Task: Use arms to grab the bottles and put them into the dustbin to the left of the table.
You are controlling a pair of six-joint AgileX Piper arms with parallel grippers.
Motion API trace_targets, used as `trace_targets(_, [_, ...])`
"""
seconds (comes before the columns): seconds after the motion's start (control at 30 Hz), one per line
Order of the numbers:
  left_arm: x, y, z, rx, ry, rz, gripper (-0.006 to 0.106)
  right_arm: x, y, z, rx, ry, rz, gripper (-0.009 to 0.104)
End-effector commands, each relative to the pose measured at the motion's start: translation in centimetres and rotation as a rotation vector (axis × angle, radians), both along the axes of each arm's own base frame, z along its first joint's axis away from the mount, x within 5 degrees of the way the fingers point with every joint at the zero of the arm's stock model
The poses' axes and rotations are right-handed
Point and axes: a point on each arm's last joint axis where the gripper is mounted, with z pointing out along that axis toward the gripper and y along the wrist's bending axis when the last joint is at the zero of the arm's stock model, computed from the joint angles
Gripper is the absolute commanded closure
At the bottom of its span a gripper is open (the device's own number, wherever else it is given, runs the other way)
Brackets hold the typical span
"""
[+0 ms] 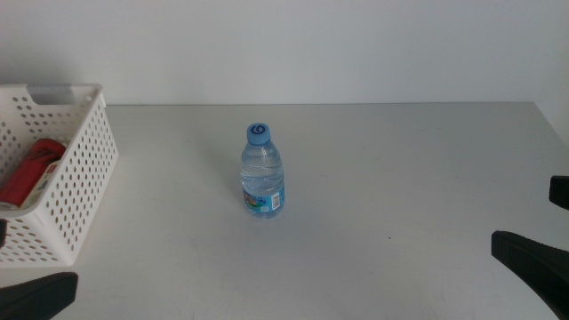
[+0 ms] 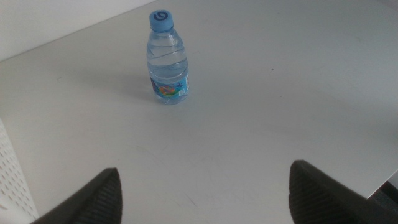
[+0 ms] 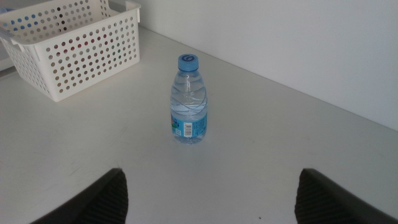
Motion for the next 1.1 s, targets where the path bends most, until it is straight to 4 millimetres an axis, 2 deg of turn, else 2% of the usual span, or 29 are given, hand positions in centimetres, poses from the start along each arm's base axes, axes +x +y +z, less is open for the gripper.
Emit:
trace_targets(0.0, [0.3,-0.1,1.3,-0.051,-0.074,0.016,0.011,0.0,0.0,1.8,0.052,-0.092,-0.004,0.017])
trace_targets(0.13, [0.6,0.1,1.6,-0.048,-0.123,0.033,0.011,0.0,0.0,1.8,0.052,-0.092,-0.004,0.017])
trace_targets(0.37, [1.2,0.1,3.7,-0.155,-0.338,0.067,0.011,0.0,0.0,1.8,0.052,-0.092,-0.004,0.017])
trace_targets(0.53, [2.0,-0.2,4.6,-0.200,-0.425,0.078,0.011,0.0,0.0,1.8,0.052,-0.092,-0.004,0.017])
trace_targets(0.67, [4.2,-1.3,5.4,-0.244,-0.505,0.093,0.010,0.0,0.0,1.8,0.052,-0.092,-0.004,0.017])
trace_targets(0.8, [6.9,-2.7,5.3,-0.238,-0.526,0.101,0.010,0.0,0.0,1.8,0.052,-0.092,-0.004,0.017])
trace_targets(0.9, [9.7,-4.1,4.5,-0.222,-0.518,0.108,0.010,0.0,0.0,1.8,0.052,-0.092,-0.004,0.017])
trace_targets(1.07, [14.3,-6.5,1.7,-0.181,-0.444,0.117,0.010,0.0,0.0,1.8,0.052,-0.092,-0.004,0.017])
